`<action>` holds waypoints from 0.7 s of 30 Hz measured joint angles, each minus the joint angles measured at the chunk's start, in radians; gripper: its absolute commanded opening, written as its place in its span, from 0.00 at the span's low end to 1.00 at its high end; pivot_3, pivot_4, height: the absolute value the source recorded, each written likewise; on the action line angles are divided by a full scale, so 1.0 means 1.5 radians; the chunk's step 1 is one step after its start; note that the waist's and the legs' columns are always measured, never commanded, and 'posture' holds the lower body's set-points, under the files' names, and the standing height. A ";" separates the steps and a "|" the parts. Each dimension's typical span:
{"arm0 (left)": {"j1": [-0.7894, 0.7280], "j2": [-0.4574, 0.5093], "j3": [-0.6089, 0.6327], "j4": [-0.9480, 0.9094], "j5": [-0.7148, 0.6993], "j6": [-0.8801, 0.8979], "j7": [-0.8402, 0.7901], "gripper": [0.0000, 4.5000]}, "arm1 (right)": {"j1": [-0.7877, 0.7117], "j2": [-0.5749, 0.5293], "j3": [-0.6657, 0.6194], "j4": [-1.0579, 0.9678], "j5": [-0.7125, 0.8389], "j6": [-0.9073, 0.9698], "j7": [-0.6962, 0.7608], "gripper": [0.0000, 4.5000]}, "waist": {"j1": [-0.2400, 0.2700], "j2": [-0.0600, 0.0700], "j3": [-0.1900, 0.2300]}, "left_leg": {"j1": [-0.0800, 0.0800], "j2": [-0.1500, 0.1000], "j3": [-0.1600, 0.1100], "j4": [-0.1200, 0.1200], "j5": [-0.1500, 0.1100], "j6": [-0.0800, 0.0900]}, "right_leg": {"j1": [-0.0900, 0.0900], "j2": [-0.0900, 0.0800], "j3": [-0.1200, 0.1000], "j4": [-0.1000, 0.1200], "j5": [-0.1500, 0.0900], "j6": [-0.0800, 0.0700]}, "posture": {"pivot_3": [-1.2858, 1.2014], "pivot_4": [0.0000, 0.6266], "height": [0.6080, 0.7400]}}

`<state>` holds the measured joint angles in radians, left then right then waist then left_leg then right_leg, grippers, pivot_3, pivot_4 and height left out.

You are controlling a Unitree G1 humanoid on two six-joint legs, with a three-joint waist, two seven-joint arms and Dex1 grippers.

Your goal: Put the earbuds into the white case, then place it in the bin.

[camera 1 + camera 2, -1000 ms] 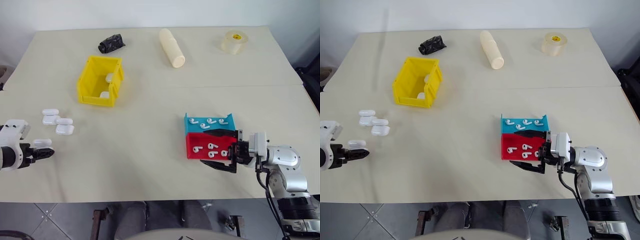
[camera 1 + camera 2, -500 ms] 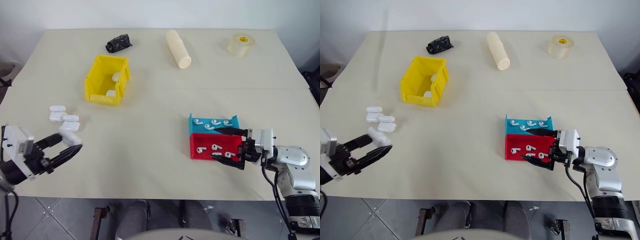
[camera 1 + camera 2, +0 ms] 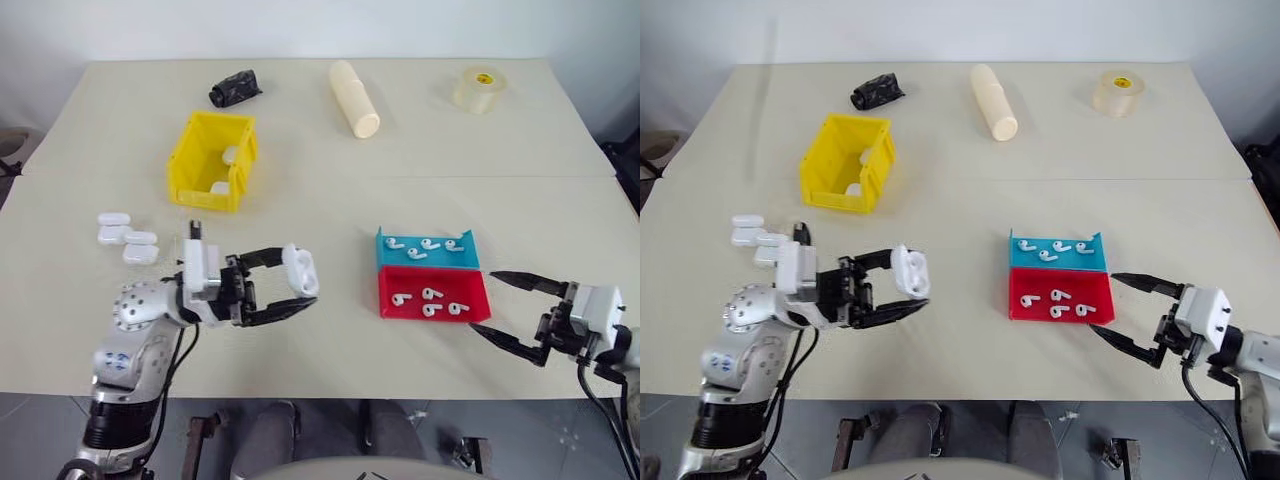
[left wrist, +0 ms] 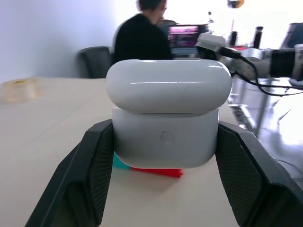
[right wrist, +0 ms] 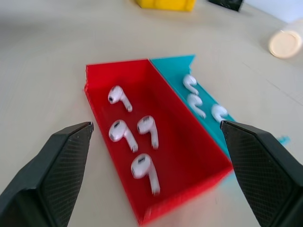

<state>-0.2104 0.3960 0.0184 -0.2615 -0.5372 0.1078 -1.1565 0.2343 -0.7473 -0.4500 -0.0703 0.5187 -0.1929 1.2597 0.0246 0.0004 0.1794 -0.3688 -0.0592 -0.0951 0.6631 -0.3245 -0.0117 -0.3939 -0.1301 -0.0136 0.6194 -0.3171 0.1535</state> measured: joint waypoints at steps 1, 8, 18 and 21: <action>-0.004 -0.006 -0.011 0.012 0.003 -0.012 -0.007 0.62 | 0.014 -0.001 -0.010 -0.011 0.001 0.002 -0.004 1.00 | 0.000 0.000 0.000 | 0.000 0.000 0.000 0.000 0.000 0.000 | 0.000 0.000 0.000 0.000 0.000 0.000 | 0.52 0.24 1.00; -0.057 -0.070 -0.084 0.123 0.027 -0.094 -0.058 0.62 | 0.182 0.004 -0.143 -0.120 0.027 0.031 -0.025 1.00 | 0.003 0.000 0.000 | 0.000 -0.001 0.000 0.001 -0.001 0.002 | 0.001 0.000 0.000 -0.001 0.001 0.001 | 0.52 0.24 1.00; -0.048 -0.115 -0.123 0.153 0.048 -0.164 -0.045 0.62 | 0.219 0.000 -0.171 -0.206 0.052 0.097 -0.048 1.00 | 0.001 0.000 0.000 | 0.000 0.000 0.001 0.001 -0.001 0.003 | 0.001 0.000 0.002 -0.002 0.001 0.002 | 0.52 0.24 1.00; -0.048 -0.117 -0.128 0.153 0.050 -0.161 -0.037 0.62 | 0.168 -0.082 -0.148 -0.246 0.067 0.200 -0.091 1.00 | -0.003 0.000 0.000 | 0.000 0.000 0.003 0.002 -0.001 0.003 | 0.001 -0.001 0.003 -0.002 0.001 0.003 | 0.52 0.24 1.00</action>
<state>-0.2827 0.2212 -0.1740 -0.0327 -0.4626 -0.1336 -1.2114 0.4868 -0.8707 -0.6717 -0.4398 0.6188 0.1077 1.1228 0.0208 0.0002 0.1795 -0.3682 -0.0597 -0.0913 0.6661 -0.3267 -0.0069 -0.3922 -0.1309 -0.0090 0.6166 -0.3150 0.1575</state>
